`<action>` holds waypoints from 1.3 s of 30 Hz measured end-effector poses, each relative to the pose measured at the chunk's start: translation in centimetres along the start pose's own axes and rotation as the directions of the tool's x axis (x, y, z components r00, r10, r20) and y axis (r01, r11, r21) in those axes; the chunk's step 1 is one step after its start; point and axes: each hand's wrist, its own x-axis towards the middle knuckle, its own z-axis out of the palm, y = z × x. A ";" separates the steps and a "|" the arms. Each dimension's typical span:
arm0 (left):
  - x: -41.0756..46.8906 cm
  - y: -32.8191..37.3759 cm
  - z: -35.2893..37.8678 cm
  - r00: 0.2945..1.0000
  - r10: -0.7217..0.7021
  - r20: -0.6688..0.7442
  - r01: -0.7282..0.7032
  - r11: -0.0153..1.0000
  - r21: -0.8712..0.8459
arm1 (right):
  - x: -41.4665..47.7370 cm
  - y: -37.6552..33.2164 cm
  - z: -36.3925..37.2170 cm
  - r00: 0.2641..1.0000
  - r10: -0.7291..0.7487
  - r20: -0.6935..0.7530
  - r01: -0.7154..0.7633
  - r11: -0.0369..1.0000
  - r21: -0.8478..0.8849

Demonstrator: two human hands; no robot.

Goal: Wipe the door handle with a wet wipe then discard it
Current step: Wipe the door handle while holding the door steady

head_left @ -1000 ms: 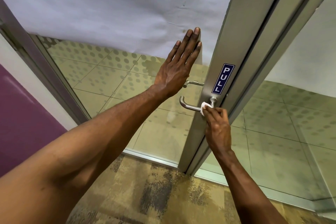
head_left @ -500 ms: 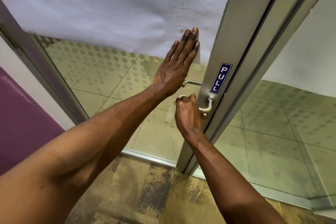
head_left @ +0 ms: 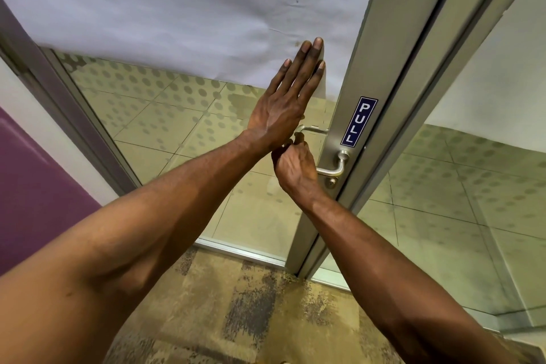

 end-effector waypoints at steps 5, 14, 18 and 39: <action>-0.2 0.1 0.0 1.000 -0.011 -0.012 0.011 1.000 0.003 | -2.5 1.2 0.2 0.963 -0.242 0.117 0.263 0.937 -0.229; -0.1 0.1 0.0 1.000 -0.020 -0.007 0.019 0.999 -0.028 | -7.7 6.4 0.4 0.991 -0.126 -0.047 0.114 0.973 -0.199; -0.1 0.4 -0.2 0.999 -0.030 0.011 0.031 0.998 -0.060 | -8.6 8.1 0.5 0.985 0.012 -0.175 -0.026 0.997 -0.076; -1.1 -0.8 -2.0 0.994 0.036 0.099 -0.031 0.998 -0.053 | -7.5 9.8 1.9 0.532 0.803 0.269 -0.206 -0.186 0.961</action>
